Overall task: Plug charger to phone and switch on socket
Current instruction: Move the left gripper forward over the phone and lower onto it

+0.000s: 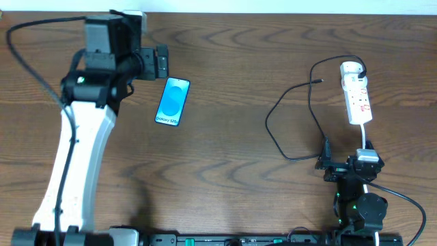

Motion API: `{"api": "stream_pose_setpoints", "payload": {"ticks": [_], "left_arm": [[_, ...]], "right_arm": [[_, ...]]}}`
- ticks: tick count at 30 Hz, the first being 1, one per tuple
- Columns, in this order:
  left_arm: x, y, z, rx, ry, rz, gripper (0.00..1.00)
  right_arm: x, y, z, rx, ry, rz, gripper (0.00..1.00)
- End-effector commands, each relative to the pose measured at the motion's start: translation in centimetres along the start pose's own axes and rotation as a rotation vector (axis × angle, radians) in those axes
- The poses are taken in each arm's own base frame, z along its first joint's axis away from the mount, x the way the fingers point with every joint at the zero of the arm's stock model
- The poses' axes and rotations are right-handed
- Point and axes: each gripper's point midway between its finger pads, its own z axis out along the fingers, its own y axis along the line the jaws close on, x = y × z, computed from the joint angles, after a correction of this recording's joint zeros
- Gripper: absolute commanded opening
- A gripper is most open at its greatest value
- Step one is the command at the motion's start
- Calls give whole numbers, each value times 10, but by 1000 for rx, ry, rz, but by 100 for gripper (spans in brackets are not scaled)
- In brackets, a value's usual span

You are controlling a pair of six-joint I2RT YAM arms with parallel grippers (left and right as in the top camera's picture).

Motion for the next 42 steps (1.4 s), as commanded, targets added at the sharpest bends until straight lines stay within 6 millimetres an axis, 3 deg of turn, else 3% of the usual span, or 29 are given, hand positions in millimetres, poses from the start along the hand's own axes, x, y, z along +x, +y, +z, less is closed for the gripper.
{"api": "stream_pose_setpoints", "payload": {"ticks": [1,5,15,23,26,30,37,42], "left_arm": [[10,1,24,5,59,8,98],[40,5,48,0,189,-4,98],[90,15,81,-31,382,-5,98],[114,11,105,-8,466,72,98],[127,3,117,16,510,142,98],[146,6,136,-8,565,165,98],[164,8,155,3,609,196,98],[162,9,162,13,590,230,98]], "right_arm": [[0,-3,0,12,-1,11,99],[0,-3,0,12,-1,11,99],[0,-3,0,12,-1,11,99],[0,-3,0,12,-1,11,99],[0,-3,0,12,-1,11,99],[0,-3,0,12,-1,11,99],[0,-3,0,12,-1,11,99],[0,-3,0,12,-1,11,99]]}}
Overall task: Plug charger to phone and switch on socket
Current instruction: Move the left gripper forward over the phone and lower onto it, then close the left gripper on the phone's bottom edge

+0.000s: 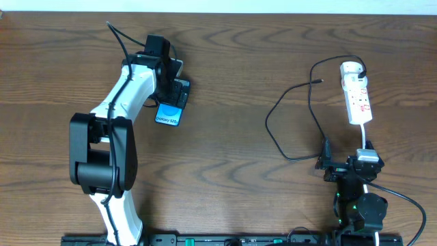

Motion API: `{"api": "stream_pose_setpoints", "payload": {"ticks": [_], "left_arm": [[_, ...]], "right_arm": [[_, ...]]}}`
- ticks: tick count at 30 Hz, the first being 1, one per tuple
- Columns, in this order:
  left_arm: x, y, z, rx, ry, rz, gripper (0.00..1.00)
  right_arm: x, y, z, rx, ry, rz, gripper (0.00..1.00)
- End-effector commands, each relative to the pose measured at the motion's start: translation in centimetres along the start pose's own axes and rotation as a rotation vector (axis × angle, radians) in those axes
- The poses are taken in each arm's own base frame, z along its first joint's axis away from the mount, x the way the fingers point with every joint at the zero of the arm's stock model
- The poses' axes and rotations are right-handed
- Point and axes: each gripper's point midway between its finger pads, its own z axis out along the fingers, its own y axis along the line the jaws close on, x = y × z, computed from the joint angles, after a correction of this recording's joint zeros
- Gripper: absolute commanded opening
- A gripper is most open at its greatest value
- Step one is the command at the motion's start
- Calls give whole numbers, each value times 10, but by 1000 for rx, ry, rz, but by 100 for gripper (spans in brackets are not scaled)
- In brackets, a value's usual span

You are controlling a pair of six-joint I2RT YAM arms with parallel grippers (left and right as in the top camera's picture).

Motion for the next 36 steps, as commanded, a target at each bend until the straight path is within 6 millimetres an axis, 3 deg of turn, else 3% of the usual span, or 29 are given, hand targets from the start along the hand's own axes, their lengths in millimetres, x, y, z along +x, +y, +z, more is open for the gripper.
{"api": "stream_pose_setpoints", "payload": {"ticks": [1,7,15,22,36], "left_arm": [[-4,4,4,-11,-10,34,98],[-7,4,15,-12,-17,35,98],[-12,-12,30,-4,-17,72,98],[-15,-11,31,-6,-32,72,98],[-2,-12,59,4,31,68,98]], "right_arm": [[0,-3,0,12,-1,11,99],[0,-3,0,12,-1,11,99],[0,-3,0,12,-1,11,99],[0,-3,0,12,-1,11,99],[0,-3,0,12,-1,11,99]]}}
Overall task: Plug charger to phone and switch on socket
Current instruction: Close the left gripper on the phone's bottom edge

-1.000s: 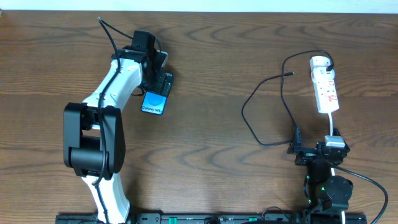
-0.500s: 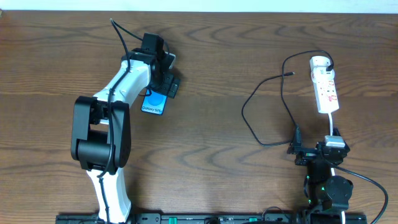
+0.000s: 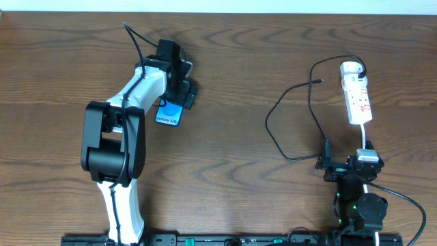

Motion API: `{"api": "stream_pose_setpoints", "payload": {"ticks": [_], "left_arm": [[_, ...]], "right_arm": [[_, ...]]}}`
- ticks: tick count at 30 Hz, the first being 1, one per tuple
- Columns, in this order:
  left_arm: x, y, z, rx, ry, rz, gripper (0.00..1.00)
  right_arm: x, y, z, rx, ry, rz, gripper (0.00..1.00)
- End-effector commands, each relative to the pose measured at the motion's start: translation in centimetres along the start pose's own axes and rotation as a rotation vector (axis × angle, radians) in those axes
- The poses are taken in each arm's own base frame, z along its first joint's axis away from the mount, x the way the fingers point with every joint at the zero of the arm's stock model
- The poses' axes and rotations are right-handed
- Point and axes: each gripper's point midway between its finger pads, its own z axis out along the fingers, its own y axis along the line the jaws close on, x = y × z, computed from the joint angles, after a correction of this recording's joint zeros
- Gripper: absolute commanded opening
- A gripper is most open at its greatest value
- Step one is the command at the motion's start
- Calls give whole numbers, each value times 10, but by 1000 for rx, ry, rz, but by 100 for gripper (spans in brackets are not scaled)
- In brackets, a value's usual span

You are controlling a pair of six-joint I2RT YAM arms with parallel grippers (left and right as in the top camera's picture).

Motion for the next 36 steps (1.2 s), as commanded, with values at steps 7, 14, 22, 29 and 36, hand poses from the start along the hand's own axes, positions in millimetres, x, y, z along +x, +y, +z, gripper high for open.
{"api": "stream_pose_setpoints", "payload": {"ticks": [7,14,22,29,36], "left_arm": [[17,-2,17,15,71,-78,98],[22,-3,16,14,92,-162,98],[23,-3,16,7,98,-256,98],[28,22,15,-141,107,-249,98],[46,-1,25,-52,156,-243,98]], "right_arm": [[0,-3,0,12,-1,11,99],[0,-3,0,12,-1,11,99],[0,-3,0,12,-1,11,99],[0,-3,0,12,-1,11,99],[0,-3,0,12,-1,11,99]]}}
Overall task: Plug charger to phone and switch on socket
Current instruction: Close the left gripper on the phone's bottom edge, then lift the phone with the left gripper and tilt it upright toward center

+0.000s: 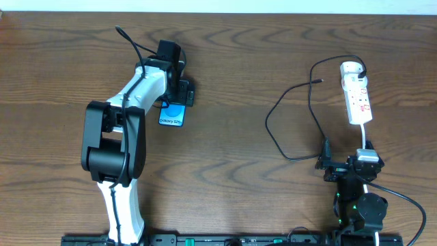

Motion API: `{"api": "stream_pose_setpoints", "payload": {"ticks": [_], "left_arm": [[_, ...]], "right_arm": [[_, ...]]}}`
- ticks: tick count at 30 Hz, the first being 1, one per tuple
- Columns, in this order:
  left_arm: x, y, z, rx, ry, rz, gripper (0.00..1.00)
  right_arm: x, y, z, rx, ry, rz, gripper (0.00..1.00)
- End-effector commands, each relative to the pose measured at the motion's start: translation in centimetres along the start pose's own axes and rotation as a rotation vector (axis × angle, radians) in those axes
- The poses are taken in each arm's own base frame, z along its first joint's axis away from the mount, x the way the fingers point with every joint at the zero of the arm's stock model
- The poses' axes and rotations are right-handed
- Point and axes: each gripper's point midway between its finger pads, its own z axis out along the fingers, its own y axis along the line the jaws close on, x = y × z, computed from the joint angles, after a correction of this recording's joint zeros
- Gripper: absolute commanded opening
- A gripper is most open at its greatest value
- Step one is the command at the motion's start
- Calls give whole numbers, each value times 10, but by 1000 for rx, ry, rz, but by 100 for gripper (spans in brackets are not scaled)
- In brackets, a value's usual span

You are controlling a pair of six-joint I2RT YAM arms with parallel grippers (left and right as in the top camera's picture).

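Note:
The phone [173, 115] lies face up on the wooden table [232, 178], its blue screen lit and its upper half hidden under my left gripper [181, 91]. That gripper reaches down over the phone's top end and appears shut on it; the fingers themselves are mostly covered by the wrist. A black charger cable [270, 130] loops across the right side, its free plug tip [319, 80] lying left of the white power strip [356, 96]. My right gripper [326, 166] rests folded near the front right edge, shut and empty.
The right arm's base [362, 208] and its cables sit at the front right. The power strip's white lead [364, 133] runs toward that arm. The left arm's base [113, 160] stands front left.
The phone has turned from a slight tilt to nearly square and shifted a little right. My left gripper sits slightly further back over its top. The right arm and cable are unchanged.
First my left gripper hung left of the uncovered, tilted phone. Then it had reached over the phone's top end, and stayed there at the following moment. Now the phone lies straightened beneath it. The right arm, cable and power strip have stayed put throughout.

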Motion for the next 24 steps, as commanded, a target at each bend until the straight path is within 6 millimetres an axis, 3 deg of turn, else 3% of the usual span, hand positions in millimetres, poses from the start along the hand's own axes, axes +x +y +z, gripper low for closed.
{"api": "stream_pose_setpoints", "payload": {"ticks": [1,5,11,14,19,24], "left_arm": [[39,1,28,-22,119,3,98],[54,2,34,-25,153,4,98],[56,3,35,-25,158,4,98],[56,2,35,-25,157,4,86],[56,2,35,-25,157,4,85],[51,2,36,-23,137,4,70]], "right_arm": [[0,-3,0,12,-1,11,99],[0,-3,0,12,-1,11,99],[0,-3,0,12,-1,11,99],[0,-3,0,12,-1,11,99],[0,-3,0,12,-1,11,99],[0,-3,0,12,-1,11,99]]}}
